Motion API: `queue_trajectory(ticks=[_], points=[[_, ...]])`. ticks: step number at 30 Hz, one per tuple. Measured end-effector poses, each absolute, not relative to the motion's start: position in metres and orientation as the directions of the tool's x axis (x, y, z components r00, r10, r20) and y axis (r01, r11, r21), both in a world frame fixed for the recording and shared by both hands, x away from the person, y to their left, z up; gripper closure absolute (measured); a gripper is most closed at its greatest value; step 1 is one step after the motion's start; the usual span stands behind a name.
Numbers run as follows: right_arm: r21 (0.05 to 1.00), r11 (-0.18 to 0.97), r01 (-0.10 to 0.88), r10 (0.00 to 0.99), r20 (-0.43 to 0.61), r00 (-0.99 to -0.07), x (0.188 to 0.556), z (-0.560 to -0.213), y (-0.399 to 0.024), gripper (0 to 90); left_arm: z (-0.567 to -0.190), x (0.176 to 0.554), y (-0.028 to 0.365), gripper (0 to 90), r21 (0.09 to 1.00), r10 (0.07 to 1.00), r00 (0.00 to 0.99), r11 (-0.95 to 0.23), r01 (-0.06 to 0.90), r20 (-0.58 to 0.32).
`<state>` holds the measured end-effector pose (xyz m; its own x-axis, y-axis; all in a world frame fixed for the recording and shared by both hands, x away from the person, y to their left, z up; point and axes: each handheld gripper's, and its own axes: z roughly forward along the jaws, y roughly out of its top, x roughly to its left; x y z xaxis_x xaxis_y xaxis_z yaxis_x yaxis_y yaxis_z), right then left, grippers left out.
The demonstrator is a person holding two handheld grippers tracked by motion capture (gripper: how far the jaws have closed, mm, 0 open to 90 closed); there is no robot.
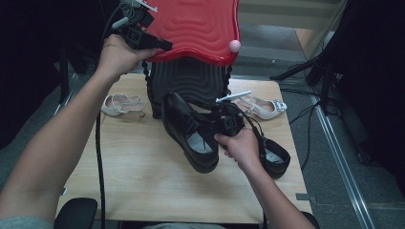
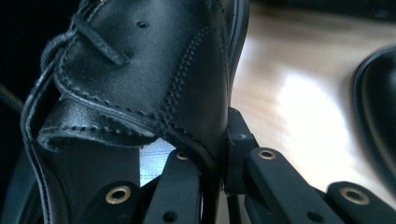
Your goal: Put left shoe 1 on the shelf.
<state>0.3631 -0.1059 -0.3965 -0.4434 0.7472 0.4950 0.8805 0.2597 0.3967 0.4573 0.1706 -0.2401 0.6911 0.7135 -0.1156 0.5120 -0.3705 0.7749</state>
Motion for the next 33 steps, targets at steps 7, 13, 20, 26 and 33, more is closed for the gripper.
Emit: queue_trajectory(ticks=[7,13,20,26,33], points=[[0.48,0.202,0.854,0.795,0.429,-0.429,0.387,-0.382,-0.079,87.5,-0.24,0.457,0.171,90.0,0.773,0.711,0.693,-0.375,0.512,-0.114],[0.543,0.119,0.831,0.812,0.429,-0.396,0.41,-0.375,-0.059,87.1,-0.24,0.456,0.171,90.0,0.774,0.711,0.696,-0.383,0.505,-0.102],[0.592,0.015,0.806,0.848,0.42,-0.324,0.428,-0.372,-0.042,87.2,-0.24,0.456,0.171,90.0,0.773,0.709,0.699,-0.389,0.501,-0.096],[0.619,-0.049,0.784,0.873,0.408,-0.269,0.44,-0.381,-0.036,87.0,-0.24,0.456,0.171,90.0,0.773,0.708,0.7,-0.391,0.499,-0.094],[0.644,-0.091,0.76,0.882,0.407,-0.238,0.443,-0.39,-0.021,86.0,-0.24,0.456,0.171,90.0,0.775,0.707,0.701,-0.391,0.496,-0.092]])
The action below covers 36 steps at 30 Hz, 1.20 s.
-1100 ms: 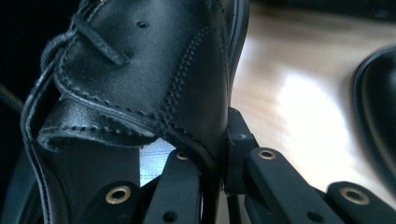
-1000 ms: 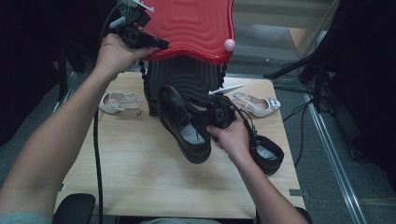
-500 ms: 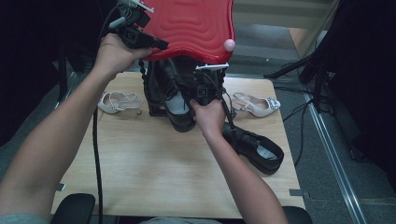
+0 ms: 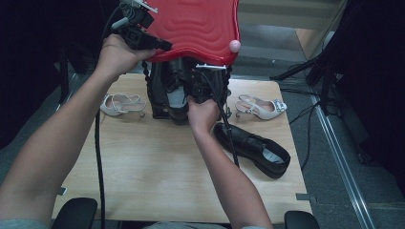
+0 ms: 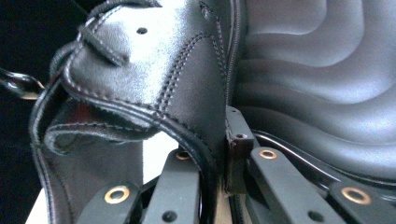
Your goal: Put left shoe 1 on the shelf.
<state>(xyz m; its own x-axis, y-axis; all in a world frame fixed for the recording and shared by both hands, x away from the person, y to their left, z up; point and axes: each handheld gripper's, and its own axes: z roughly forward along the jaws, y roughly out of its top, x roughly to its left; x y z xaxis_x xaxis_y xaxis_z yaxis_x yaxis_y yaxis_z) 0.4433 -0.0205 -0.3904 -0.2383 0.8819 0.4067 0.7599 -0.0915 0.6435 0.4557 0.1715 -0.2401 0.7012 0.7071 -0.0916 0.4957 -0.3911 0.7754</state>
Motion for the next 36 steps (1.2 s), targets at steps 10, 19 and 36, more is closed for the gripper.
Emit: queue_trajectory(ticks=[10,19,36], points=[[0.682,-0.012,0.731,0.872,0.365,-0.326,0.441,-0.391,-0.022,70.7,-0.241,0.455,0.171,90.0,0.783,0.71,0.699,-0.388,0.487,-0.083],[0.651,-0.021,0.759,0.875,0.379,-0.301,0.442,-0.396,-0.019,74.4,-0.241,0.455,0.171,90.0,0.782,0.712,0.697,-0.383,0.491,-0.088],[0.68,-0.173,0.713,0.871,0.444,-0.211,0.453,-0.388,-0.001,82.4,-0.241,0.455,0.172,90.0,0.785,0.71,0.699,-0.385,0.486,-0.084]])
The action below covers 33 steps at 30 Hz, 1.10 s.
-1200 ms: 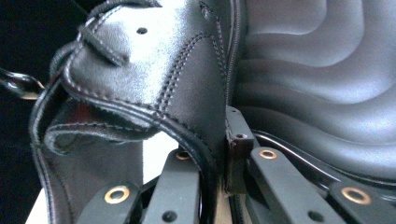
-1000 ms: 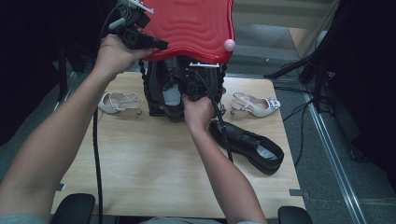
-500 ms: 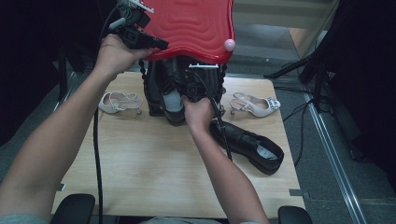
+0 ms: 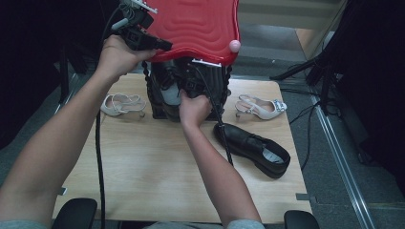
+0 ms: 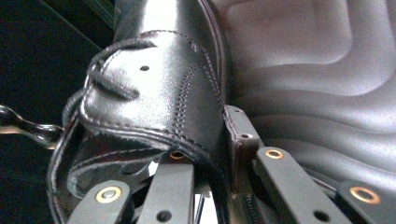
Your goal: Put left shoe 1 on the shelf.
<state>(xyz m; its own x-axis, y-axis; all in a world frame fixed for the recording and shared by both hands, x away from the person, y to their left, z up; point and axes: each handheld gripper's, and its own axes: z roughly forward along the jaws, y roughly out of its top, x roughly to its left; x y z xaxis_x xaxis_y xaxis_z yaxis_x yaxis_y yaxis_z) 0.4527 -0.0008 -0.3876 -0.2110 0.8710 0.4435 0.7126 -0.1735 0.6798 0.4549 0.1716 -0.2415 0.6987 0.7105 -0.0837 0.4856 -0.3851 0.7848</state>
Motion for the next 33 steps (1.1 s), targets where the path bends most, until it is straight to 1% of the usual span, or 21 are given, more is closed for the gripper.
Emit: queue_trajectory(ticks=[3,6,8,9,13,15,18,19,21,23,24,25,26,27,28,30,33], points=[[0.692,-0.139,0.708,0.881,0.412,-0.23,0.452,-0.388,0.004,80.5,-0.242,0.455,0.172,90.0,0.786,0.71,0.7,-0.385,0.484,-0.083],[0.699,-0.12,0.705,0.874,0.411,-0.259,0.451,-0.388,0.002,72.7,-0.242,0.454,0.171,90.0,0.786,0.711,0.699,-0.385,0.483,-0.082],[0.7,-0.114,0.705,0.867,0.417,-0.274,0.45,-0.388,0.001,70.8,-0.242,0.454,0.171,90.0,0.786,0.711,0.698,-0.384,0.484,-0.083],[0.697,-0.112,0.708,0.873,0.41,-0.265,0.448,-0.387,0.001,69.9,-0.242,0.454,0.171,90.0,0.786,0.711,0.698,-0.384,0.484,-0.083],[0.716,-0.066,0.695,0.869,0.384,-0.312,0.445,-0.387,0.0,64.4,-0.242,0.454,0.171,90.0,0.786,0.712,0.698,-0.383,0.485,-0.083],[0.715,-0.057,0.696,0.871,0.377,-0.315,0.443,-0.386,-0.001,62.0,-0.242,0.454,0.171,90.0,0.786,0.712,0.698,-0.384,0.485,-0.083],[0.712,-0.056,0.7,0.853,0.398,-0.337,0.439,-0.385,-0.005,59.1,-0.242,0.454,0.171,90.0,0.787,0.713,0.696,-0.382,0.485,-0.083],[0.692,-0.061,0.719,0.845,0.419,-0.331,0.438,-0.385,-0.006,59.0,-0.242,0.454,0.171,90.0,0.787,0.712,0.697,-0.382,0.484,-0.083],[0.681,-0.057,0.73,0.837,0.431,-0.336,0.436,-0.384,-0.009,57.7,-0.242,0.454,0.171,90.0,0.786,0.713,0.696,-0.382,0.486,-0.084],[0.686,-0.008,0.727,0.853,0.384,-0.354,0.431,-0.381,-0.01,57.6,-0.242,0.454,0.171,90.0,0.787,0.714,0.695,-0.38,0.486,-0.084],[0.676,0.012,0.737,0.861,0.368,-0.351,0.43,-0.381,-0.01,56.5,-0.242,0.454,0.171,90.0,0.788,0.714,0.695,-0.378,0.485,-0.086],[0.673,0.038,0.739,0.858,0.357,-0.369,0.428,-0.382,-0.011,54.2,-0.242,0.455,0.171,90.0,0.789,0.712,0.697,-0.379,0.484,-0.086],[0.673,0.038,0.739,0.858,0.357,-0.369,0.428,-0.382,-0.011,54.2,-0.242,0.455,0.171,90.0,0.789,0.712,0.697,-0.379,0.484,-0.086],[0.689,0.018,0.725,0.855,0.365,-0.368,0.425,-0.382,-0.016,63.4,-0.242,0.455,0.171,90.0,0.789,0.713,0.695,-0.375,0.487,-0.09],[0.686,0.021,0.727,0.856,0.364,-0.368,0.425,-0.382,-0.017,66.9,-0.242,0.455,0.171,90.0,0.789,0.715,0.693,-0.371,0.491,-0.095],[0.694,0.032,0.72,0.852,0.357,-0.382,0.427,-0.383,-0.018,67.3,-0.242,0.455,0.171,90.0,0.788,0.715,0.693,-0.371,0.492,-0.096],[0.688,0.028,0.725,0.842,0.374,-0.388,0.427,-0.382,-0.016,61.7,-0.242,0.455,0.171,90.0,0.788,0.714,0.694,-0.373,0.489,-0.092]])
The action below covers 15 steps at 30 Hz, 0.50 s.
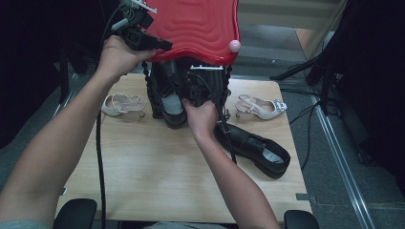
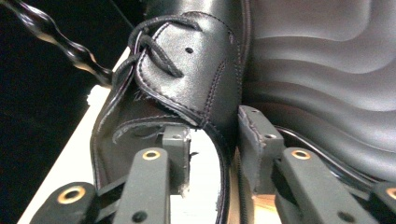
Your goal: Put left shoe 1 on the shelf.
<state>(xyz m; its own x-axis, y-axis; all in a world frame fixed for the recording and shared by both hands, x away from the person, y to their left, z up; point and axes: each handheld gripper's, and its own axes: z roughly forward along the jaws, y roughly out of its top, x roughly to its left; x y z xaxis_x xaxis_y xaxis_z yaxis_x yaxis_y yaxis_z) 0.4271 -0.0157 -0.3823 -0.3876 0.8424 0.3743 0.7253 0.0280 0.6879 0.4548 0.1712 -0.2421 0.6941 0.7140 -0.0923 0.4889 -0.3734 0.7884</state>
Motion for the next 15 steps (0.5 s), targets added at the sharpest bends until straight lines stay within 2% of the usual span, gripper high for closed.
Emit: queue_trajectory(ticks=[7,15], points=[[0.673,0.043,0.738,0.82,0.399,-0.411,0.426,-0.379,-0.017,51.6,-0.242,0.454,0.172,90.0,0.789,0.711,0.697,-0.377,0.485,-0.089],[0.7,0.092,0.708,0.806,0.365,-0.465,0.413,-0.366,-0.025,52.3,-0.242,0.454,0.171,90.0,0.787,0.713,0.696,-0.378,0.487,-0.088]])
